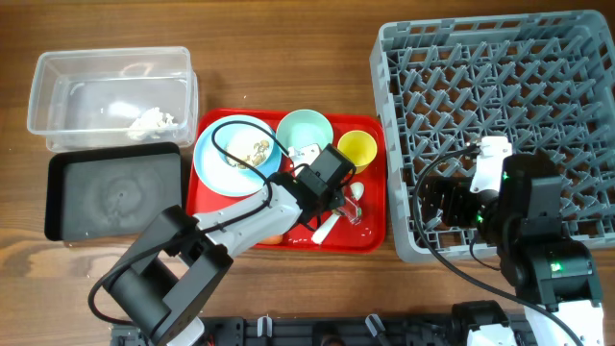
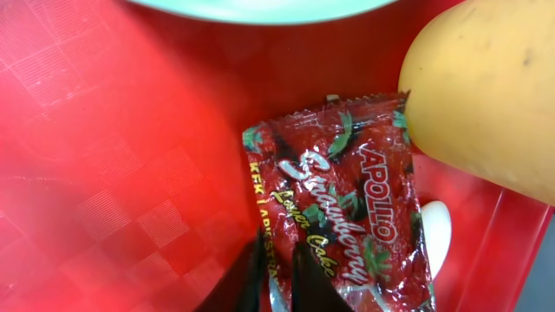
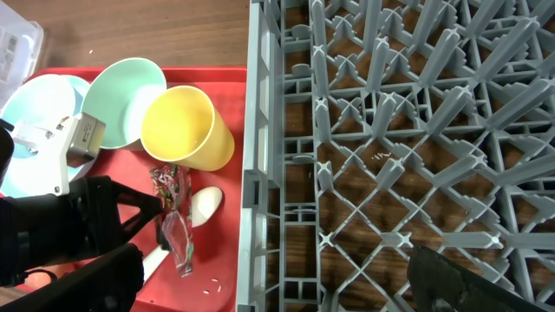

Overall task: Sort waste into correct bins and load items into the dishwasher rack
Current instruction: 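Reach the left gripper to the red strawberry wrapper and grasp it, then carry the wrapper with the left gripper and drop it in the clear bin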

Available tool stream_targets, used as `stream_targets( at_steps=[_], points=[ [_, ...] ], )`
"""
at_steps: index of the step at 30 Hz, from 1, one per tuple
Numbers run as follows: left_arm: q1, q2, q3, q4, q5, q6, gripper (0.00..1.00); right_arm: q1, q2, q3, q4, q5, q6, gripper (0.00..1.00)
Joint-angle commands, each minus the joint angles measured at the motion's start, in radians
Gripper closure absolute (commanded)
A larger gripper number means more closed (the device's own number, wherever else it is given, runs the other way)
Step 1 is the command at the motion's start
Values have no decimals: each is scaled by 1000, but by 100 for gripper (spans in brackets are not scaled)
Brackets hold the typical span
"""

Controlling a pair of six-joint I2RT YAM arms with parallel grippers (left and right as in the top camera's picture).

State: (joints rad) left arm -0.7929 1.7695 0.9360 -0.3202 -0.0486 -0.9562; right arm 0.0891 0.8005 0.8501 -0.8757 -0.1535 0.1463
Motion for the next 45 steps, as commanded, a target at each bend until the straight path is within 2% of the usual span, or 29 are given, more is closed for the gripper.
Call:
stream_targets(
  at_steps=[1, 7, 11, 15, 16, 18, 26, 33, 38, 40, 43, 45],
  points=[
    [-4, 14, 5, -2, -20, -3, 96, 0, 1, 21, -1, -5, 14, 0],
    [7, -15, 5, -40, -21, -1, 96, 0, 1, 21, -1, -5, 14, 0],
    [43, -172, 5, -170, -43, 8, 96, 0, 1, 21, 0, -5, 14, 0],
    [65, -246, 5, -163, -50, 9, 96, 0, 1, 21, 0, -5, 14, 0],
    [63, -243, 5, -154, -46, 9, 91, 0, 1, 21, 0, -5, 14, 0],
    [54, -227, 5, -143, -15, 8, 58, 0, 1, 21, -1, -5, 14, 0],
    [-72, -88, 5, -7, 35, 5, 48, 0, 1, 21, -1, -5, 14, 0],
    [-113, 14, 5, 39, -13, 5, 45, 0, 1, 21, -1, -6, 14, 0],
    [-113, 24, 5, 53, -20, 5, 53, 0, 1, 21, -1, -6, 14, 0],
    [-113, 25, 5, 52, -20, 5, 74, 0, 1, 21, -1, -6, 14, 0],
    [-113, 25, 5, 52, -20, 5, 96, 0, 1, 21, -1, -6, 14, 0],
    [-113, 25, 5, 52, -20, 5, 96, 0, 1, 21, -1, -6, 14, 0]
  ],
)
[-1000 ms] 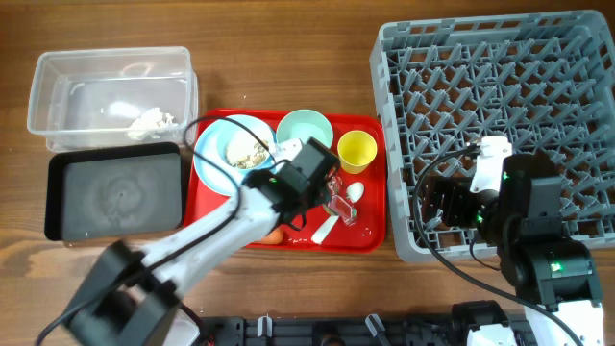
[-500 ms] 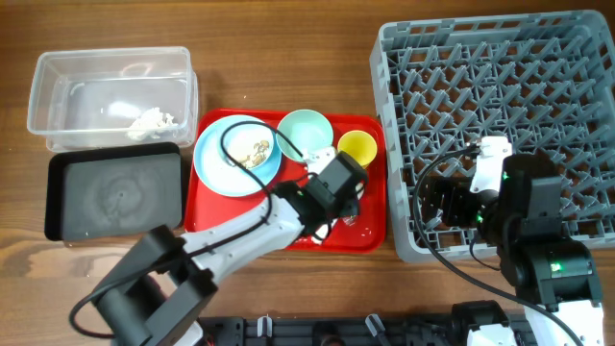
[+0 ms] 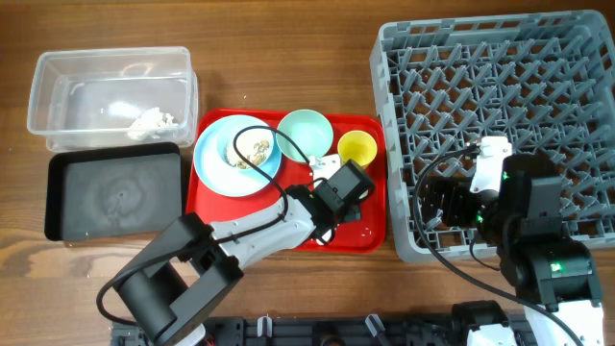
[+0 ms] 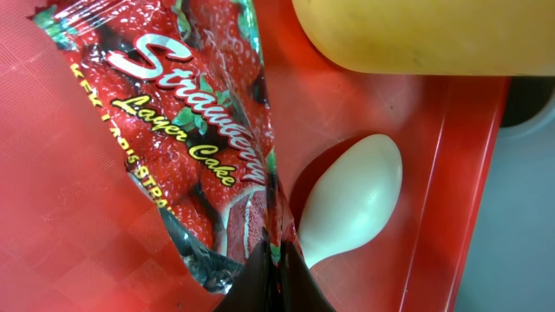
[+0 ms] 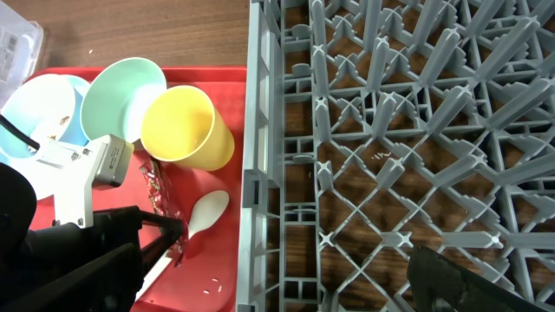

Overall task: Sort waste into correct bins and load items into the dishwasher rack
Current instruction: 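Carry the wrapper with the left gripper and drop it in the clear bin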

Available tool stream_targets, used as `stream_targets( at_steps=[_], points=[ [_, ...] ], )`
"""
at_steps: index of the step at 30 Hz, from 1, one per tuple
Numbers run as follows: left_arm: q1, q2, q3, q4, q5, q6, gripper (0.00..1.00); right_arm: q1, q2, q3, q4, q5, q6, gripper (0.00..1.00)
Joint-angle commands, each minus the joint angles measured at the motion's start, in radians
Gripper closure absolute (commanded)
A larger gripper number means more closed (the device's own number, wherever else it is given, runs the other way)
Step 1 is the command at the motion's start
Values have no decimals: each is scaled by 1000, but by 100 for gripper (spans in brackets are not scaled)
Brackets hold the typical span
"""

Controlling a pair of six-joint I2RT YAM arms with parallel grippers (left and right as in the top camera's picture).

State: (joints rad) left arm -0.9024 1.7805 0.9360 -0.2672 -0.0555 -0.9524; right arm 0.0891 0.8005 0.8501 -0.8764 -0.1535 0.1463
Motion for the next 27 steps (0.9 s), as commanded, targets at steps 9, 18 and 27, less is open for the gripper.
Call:
stream_targets(
  at_steps=[9, 18, 27],
  points=[
    [93, -250, 5, -230, -85, 78, 96, 0, 1, 21, 0, -5, 14, 0],
    [646, -558, 5, -208, -147, 367, 96, 0, 1, 21, 0, -5, 14, 0],
    [1067, -328, 5, 150, -132, 381, 96, 0, 1, 21, 0, -5, 14, 0]
  ],
)
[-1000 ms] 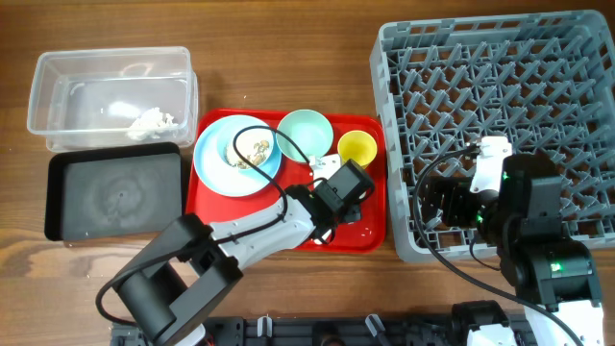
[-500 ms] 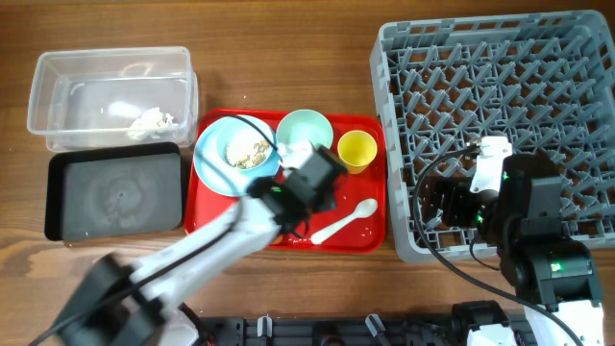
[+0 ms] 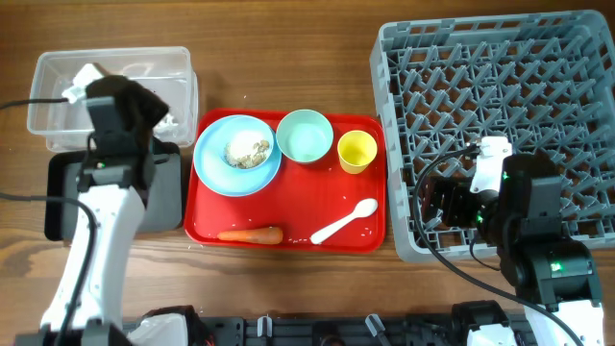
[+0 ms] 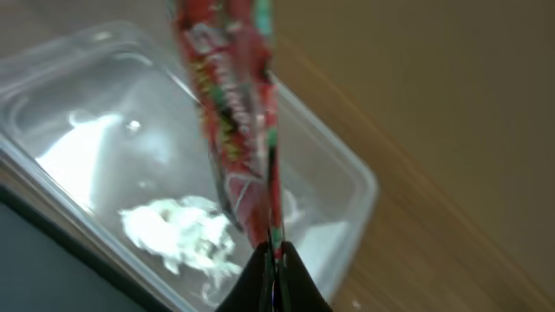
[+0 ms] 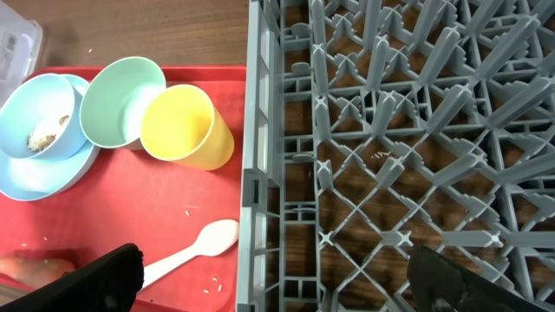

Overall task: Sort waste into correct bins and load items into the dishwasher rack
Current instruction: 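Carry the wrapper with the left gripper and drop it in the clear bin, then grasp the yellow cup with the left gripper and hand it to the right gripper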

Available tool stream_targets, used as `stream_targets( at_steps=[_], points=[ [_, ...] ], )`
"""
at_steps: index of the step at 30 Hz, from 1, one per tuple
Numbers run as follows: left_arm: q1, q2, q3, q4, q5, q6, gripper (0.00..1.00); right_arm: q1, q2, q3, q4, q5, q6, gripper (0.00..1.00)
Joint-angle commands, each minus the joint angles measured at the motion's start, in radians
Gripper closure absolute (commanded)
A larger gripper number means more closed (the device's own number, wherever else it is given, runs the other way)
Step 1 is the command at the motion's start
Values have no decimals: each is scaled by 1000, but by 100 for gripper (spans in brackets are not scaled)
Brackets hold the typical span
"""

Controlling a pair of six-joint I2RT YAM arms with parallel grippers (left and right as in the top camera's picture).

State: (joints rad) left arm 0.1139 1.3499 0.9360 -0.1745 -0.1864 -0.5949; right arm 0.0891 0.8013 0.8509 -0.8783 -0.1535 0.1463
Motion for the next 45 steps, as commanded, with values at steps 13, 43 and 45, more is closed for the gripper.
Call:
stream_targets(
  at_steps=[13, 43, 45],
  points=[
    [-107, 129, 207, -202, 360, 199, 58, 0, 25, 21, 2, -6, 14, 0],
    [-560, 287, 207, -242, 705, 135, 96, 0, 75, 21, 41, 120, 95, 0],
    [-463, 254, 207, -201, 925, 72, 96, 0, 92, 21, 146, -86, 4, 0]
  ],
)
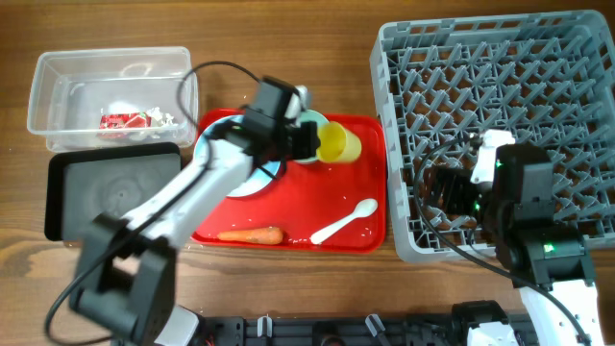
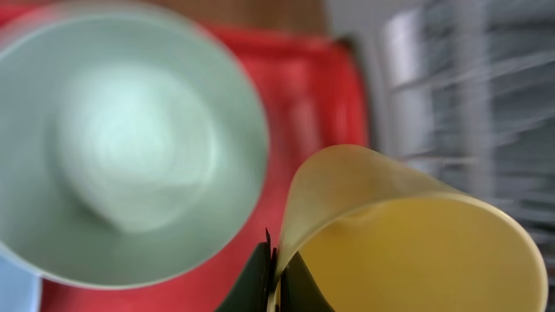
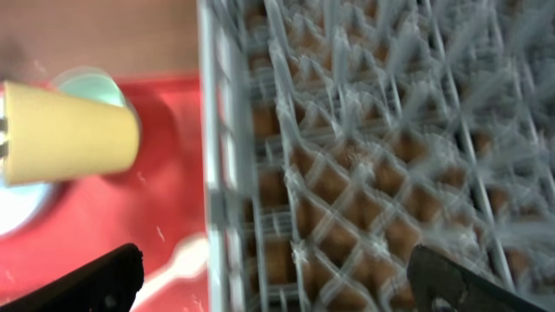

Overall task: Sort waste into correct bins and load items into the dishwasher rack
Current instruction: 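Grasp the yellow cup with the left gripper and hand it to the right gripper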

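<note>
My left gripper (image 1: 314,143) (image 2: 276,270) is shut on the rim of the yellow cup (image 1: 340,143) (image 2: 408,247), which is tipped on its side over the red tray (image 1: 288,207), its mouth toward the gripper. Beside it sits the mint bowl (image 1: 309,123) (image 2: 130,147). The arm partly covers the blue plate (image 1: 219,163). A white spoon (image 1: 344,222) and a carrot (image 1: 250,234) lie on the tray. The strawberry wrapper (image 1: 120,120) lies in the clear bin (image 1: 58,72). My right gripper (image 1: 444,197) (image 3: 277,286) stands open over the left part of the grey rack (image 1: 500,86), holding nothing.
A black tray (image 1: 113,192) lies in front of the clear bin, which also holds a white crumpled wad (image 1: 154,120). The rack's left wall (image 3: 212,173) stands next to the red tray's right edge. Bare wooden table (image 1: 288,58) runs behind the tray.
The wrapper has left my left gripper and lies in the clear bin. That gripper has moved from over the bin to the tray and shut on the yellow cup's rim, tipping the cup. My right wrist has shifted slightly.
My left gripper was at the wrapper on the tray beside the yellow cup. Then it was shut on the wrapper there, and later held it over the clear bin. Now the wrapper is in the bin and the gripper holds the cup.
</note>
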Available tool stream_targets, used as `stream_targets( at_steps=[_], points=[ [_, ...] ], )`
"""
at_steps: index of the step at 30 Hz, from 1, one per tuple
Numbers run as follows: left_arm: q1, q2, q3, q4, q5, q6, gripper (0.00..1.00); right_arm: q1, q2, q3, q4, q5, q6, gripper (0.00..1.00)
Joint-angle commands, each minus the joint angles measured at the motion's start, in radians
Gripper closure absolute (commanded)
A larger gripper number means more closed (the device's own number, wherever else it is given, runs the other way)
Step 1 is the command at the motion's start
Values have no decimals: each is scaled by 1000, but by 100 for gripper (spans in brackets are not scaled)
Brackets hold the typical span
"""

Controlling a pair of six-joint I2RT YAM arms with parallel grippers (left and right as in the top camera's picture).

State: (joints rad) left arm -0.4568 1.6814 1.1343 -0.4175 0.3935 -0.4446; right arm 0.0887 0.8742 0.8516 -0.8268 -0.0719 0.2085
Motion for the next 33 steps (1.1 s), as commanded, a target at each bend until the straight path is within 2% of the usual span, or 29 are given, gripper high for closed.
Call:
stream_targets(
  at_steps=[1, 2, 4, 7, 14, 18, 20, 23, 24, 31, 33],
  points=[
    [139, -78, 9, 60, 433, -103, 96, 1, 38, 20, 164, -354, -143, 0],
    [180, -76, 9, 83, 607, -114, 96, 1, 66, 20, 227, -545, -219, 0],
    [200, -76, 9, 112, 789, -113, 96, 1, 129, 20, 301, -806, -299, 0],
    [183, -76, 9, 119, 850, -114, 96, 2, 201, 20, 354, -965, -341, 0],
    [134, -77, 9, 138, 900, -114, 96, 2, 254, 20, 475, -1030, -335, 0],
    [101, -77, 9, 138, 900, -114, 96, 3, 254, 20, 521, -1030, -276, 1],
    [101, -77, 9, 146, 900, -114, 96, 3, 254, 20, 520, -1041, -253, 10],
    [101, -77, 9, 150, 900, -115, 96, 3, 255, 20, 520, -1056, -253, 17],
    [101, -77, 9, 155, 900, -115, 96, 3, 255, 20, 519, -1056, -253, 25],
    [101, -77, 9, 167, 885, -118, 96, 3, 255, 20, 512, -1054, -249, 39],
    [101, -77, 9, 167, 831, -98, 81, 3, 255, 20, 503, -1035, -249, 41]
  ],
)
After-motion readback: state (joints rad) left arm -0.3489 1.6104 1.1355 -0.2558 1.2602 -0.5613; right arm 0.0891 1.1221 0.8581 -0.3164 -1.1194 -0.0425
